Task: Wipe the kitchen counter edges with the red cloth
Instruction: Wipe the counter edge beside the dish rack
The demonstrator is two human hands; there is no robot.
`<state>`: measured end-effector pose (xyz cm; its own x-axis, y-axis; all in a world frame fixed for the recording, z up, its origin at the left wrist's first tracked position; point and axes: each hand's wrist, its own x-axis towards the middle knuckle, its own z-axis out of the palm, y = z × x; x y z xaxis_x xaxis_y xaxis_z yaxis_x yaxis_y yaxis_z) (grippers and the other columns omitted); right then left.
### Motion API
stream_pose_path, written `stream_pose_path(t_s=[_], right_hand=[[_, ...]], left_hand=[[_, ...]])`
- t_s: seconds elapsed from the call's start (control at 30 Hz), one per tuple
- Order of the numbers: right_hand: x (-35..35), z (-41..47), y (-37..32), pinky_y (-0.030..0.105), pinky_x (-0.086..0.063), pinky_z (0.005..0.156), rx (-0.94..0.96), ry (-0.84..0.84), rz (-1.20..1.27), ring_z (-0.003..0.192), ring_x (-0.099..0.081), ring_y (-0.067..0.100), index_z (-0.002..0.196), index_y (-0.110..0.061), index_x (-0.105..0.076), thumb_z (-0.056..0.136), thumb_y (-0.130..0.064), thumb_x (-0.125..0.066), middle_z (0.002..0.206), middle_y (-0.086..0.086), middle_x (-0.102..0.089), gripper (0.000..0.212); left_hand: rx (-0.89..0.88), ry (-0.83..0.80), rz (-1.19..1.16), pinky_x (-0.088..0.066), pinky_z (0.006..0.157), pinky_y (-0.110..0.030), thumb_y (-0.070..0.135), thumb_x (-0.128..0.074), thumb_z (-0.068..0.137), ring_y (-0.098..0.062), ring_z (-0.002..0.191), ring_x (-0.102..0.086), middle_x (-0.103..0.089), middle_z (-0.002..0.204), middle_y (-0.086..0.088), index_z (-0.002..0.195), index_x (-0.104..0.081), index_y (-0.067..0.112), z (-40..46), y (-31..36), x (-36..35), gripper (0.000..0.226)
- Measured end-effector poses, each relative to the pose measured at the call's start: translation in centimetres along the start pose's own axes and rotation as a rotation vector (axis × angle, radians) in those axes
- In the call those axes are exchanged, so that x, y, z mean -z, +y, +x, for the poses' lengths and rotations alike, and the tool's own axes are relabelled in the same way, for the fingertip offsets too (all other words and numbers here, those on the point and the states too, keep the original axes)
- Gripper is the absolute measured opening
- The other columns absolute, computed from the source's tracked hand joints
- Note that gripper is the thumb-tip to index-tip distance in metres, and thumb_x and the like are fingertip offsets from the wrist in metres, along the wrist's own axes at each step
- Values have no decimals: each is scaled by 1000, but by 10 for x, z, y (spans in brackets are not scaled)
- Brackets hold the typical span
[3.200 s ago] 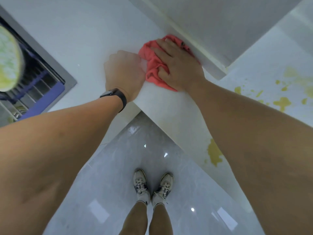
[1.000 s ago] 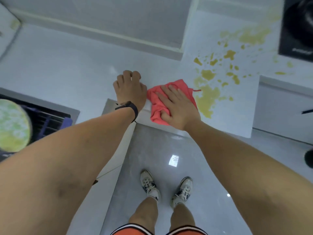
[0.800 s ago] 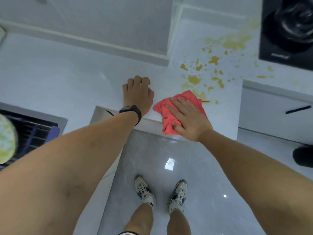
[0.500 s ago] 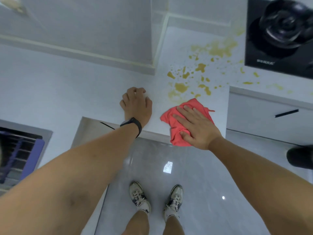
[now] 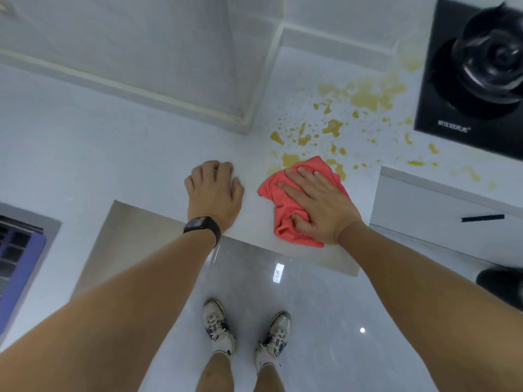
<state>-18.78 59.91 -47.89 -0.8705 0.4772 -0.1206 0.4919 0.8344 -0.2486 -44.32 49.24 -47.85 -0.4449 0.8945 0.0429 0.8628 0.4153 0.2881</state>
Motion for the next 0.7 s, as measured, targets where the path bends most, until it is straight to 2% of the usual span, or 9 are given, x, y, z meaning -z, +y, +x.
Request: stream_pose_path(t_s=[0.7], right_hand=[[32,139,67,43,-9,127,-82,119,-66,156,-23,31,163,-22,-30,94,-56,-36,169,8,-26,77]], left_hand=[[16,31,-41,-34,97,-44,36,-52,98,-28,115,-41,-50,124,-5,121,-58,21,1,0,-2,28]])
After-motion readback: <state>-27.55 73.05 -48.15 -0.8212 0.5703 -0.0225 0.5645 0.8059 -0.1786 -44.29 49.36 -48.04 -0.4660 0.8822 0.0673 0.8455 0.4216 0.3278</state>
